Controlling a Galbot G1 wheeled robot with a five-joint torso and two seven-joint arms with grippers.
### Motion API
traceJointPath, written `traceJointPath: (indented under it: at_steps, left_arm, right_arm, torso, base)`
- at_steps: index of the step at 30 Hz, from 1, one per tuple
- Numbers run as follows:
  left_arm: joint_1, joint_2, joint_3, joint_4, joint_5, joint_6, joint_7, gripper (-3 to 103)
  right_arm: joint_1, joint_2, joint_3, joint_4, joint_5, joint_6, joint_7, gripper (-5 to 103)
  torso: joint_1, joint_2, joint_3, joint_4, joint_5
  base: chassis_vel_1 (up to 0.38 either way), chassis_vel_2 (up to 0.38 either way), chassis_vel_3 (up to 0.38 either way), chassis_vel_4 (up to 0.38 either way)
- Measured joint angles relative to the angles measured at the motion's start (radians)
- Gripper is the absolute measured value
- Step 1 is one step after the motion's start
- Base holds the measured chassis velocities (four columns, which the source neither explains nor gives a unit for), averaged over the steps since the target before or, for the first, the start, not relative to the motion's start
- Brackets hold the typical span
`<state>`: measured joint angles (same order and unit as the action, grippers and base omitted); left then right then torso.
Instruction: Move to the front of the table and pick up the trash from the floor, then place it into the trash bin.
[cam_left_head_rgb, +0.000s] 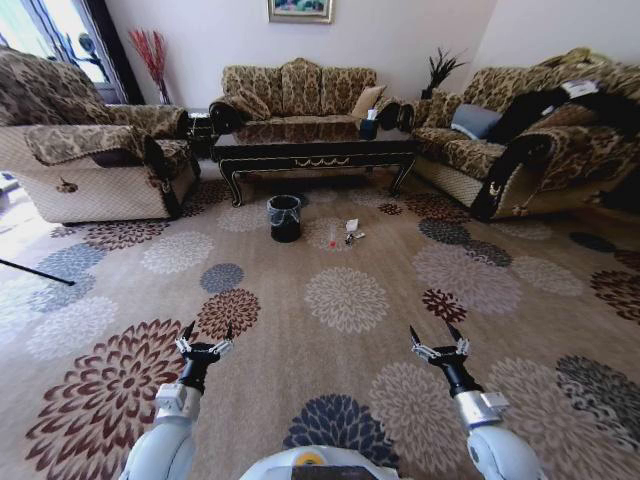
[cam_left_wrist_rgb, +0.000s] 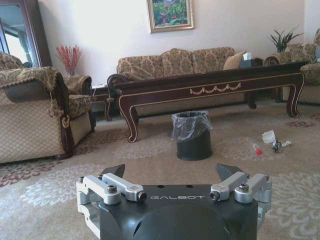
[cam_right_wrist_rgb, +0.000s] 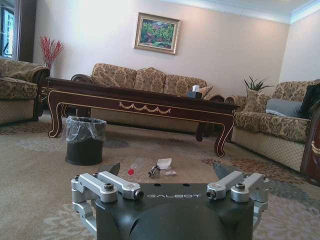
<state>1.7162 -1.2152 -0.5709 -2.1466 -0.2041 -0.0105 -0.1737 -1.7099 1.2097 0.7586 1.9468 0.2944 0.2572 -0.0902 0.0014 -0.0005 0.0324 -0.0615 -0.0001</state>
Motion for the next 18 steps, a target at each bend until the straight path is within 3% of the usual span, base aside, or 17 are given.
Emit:
traceJointPath:
  at_steps: [12,13,14,18]
  left_arm:
    - [0.001,-0.003,0.003,0.019,0.011,-0.041,-0.01,100]
    - [-0.003,-0.005,0.007,0.035,0.015,-0.109,-0.014,100]
    - [-0.004,-0.006,0.006,0.039,0.014,-0.126,-0.014,100]
    - [-0.006,-0.008,0.001,0.047,0.017,-0.138,-0.015,100]
  right_arm:
    - [-0.002,0.002,0.0,0.0,0.0,0.0,-0.009,100]
    - [-0.002,0.002,0.0,0.0,0.0,0.0,-0.011,100]
    - [-0.003,0.003,0.0,0.0,0.0,0.0,-0.013,100]
    - [-0.004,0.004,-0.001,-0.002,-0.009,0.0,-0.014,100]
  torso:
    - [-0.001,0.0,-0.005,0.0,0.0002]
    - [-0.001,0.0,-0.004,0.0,0.0]
    - [-0.001,0.0,-0.004,-0.0001,0.0]
    - [-0.001,0.0,-0.002,-0.0001,0.0001]
  base:
    - [0.0,0.0,0.0,0.0]
    - [0.0,0.0,0.0,0.0]
    - [0.0,0.0,0.0,0.0]
    - [0.0,0.0,0.0,0.0]
